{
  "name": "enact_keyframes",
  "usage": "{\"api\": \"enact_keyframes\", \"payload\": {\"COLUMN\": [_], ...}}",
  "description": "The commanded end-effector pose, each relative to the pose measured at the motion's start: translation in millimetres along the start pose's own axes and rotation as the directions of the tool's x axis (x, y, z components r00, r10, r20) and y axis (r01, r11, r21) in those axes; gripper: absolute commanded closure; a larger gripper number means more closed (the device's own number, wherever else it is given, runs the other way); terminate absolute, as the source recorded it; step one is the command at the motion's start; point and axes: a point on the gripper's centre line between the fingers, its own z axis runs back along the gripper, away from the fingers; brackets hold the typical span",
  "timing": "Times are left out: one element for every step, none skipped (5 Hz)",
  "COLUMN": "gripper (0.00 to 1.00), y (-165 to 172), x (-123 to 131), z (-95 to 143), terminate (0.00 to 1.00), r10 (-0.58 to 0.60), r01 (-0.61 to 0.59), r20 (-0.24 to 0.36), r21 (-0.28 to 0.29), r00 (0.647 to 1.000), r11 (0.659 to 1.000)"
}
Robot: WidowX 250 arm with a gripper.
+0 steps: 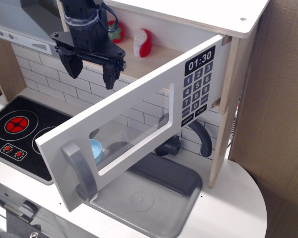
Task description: Close microwave
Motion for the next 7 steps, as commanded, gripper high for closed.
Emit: {"api": "enact_keyframes", "payload": {"gripper": [0.0, 0.0, 0.0, 0.0, 0.0, 0.0, 0.0], "y": [0, -9, -11, -20, -33, -48, -67], "x": [0, -10, -17, -26, -28, -28, -31], "z": [0, 37, 71, 99, 112, 120, 122], "terminate": [0.0, 0.0, 0.0, 0.0, 0.0, 0.0, 0.0], "r10": [0.0, -0.005, -0.059, -0.071, -0.071, -0.073, -0.072], "r01": [0.0, 0.006, 0.06, 0.073, 0.071, 0.071, 0.07], "r20": [0.0, 0.013, 0.024, 0.029, 0.006, -0.006, -0.005], "r21": [0.0, -0.052, -0.042, -0.094, -0.115, -0.149, -0.159], "r00": [1.0, 1.0, 0.998, 0.997, 0.997, 0.997, 0.997], "r11": [1.0, 0.999, 0.997, 0.993, 0.991, 0.986, 0.985]}}
